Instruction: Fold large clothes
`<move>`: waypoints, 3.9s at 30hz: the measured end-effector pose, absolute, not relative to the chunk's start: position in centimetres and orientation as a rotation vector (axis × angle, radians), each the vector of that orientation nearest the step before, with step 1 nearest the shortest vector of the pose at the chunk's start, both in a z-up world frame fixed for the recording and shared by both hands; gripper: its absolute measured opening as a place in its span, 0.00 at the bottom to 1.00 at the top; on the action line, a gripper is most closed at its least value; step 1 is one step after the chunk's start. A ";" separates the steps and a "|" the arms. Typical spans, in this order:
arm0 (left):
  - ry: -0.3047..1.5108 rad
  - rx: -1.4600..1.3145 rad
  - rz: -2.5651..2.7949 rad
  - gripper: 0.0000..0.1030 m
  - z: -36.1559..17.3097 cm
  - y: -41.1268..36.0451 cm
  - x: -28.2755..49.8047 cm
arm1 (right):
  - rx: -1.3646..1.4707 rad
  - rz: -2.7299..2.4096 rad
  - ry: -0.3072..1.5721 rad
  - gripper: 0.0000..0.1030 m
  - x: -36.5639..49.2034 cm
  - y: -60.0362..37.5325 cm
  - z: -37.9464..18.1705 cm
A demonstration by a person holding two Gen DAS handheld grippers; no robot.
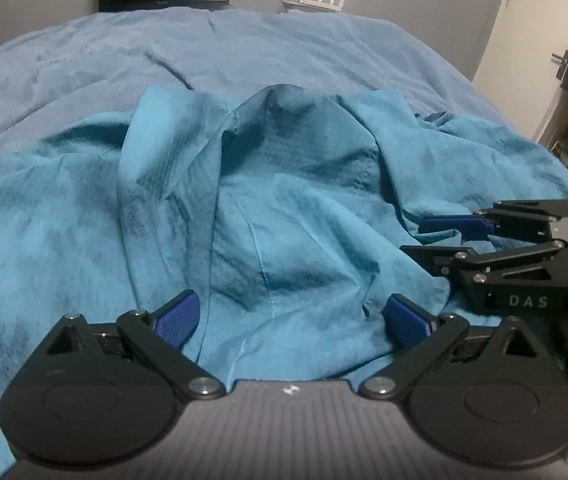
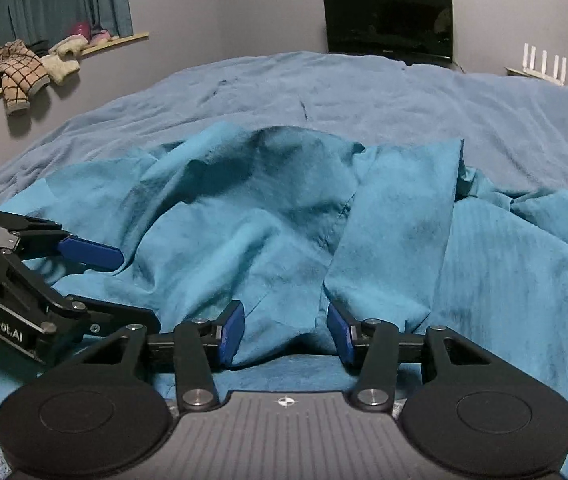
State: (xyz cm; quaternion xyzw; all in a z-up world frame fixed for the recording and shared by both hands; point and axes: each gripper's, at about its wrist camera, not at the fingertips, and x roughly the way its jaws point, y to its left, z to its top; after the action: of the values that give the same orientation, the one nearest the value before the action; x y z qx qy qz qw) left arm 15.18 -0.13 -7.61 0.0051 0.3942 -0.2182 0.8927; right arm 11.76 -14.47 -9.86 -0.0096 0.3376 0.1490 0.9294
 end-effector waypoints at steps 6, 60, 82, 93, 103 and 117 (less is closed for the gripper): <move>0.774 0.018 -0.441 0.97 -6.9 0.0 13.3 | 0.003 0.298 0.665 0.57 11.1 -15.4 -9.5; 0.770 0.075 -0.479 0.97 -7.4 -2.4 8.7 | 0.136 0.121 0.237 0.17 -2.3 -19.2 0.1; 0.595 -0.282 -0.129 0.97 4.9 20.5 9.0 | -0.197 0.413 0.314 0.16 0.8 2.8 3.9; 0.547 -0.415 -0.211 0.97 5.0 24.9 7.9 | -0.435 0.676 0.490 0.21 1.6 14.9 -5.7; 0.648 -0.337 -0.303 0.97 2.2 21.7 10.6 | -0.196 0.810 0.570 0.57 0.6 9.9 -3.9; 0.858 -0.246 -0.475 0.85 1.0 17.7 9.6 | -0.011 0.433 0.563 0.50 2.9 -6.1 -1.0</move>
State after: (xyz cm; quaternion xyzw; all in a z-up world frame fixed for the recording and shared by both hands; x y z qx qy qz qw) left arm 9.57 17.68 0.98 -0.1177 0.4108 -0.2273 0.8751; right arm 2.85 -6.09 -1.03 -0.0053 0.2756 0.2121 0.9376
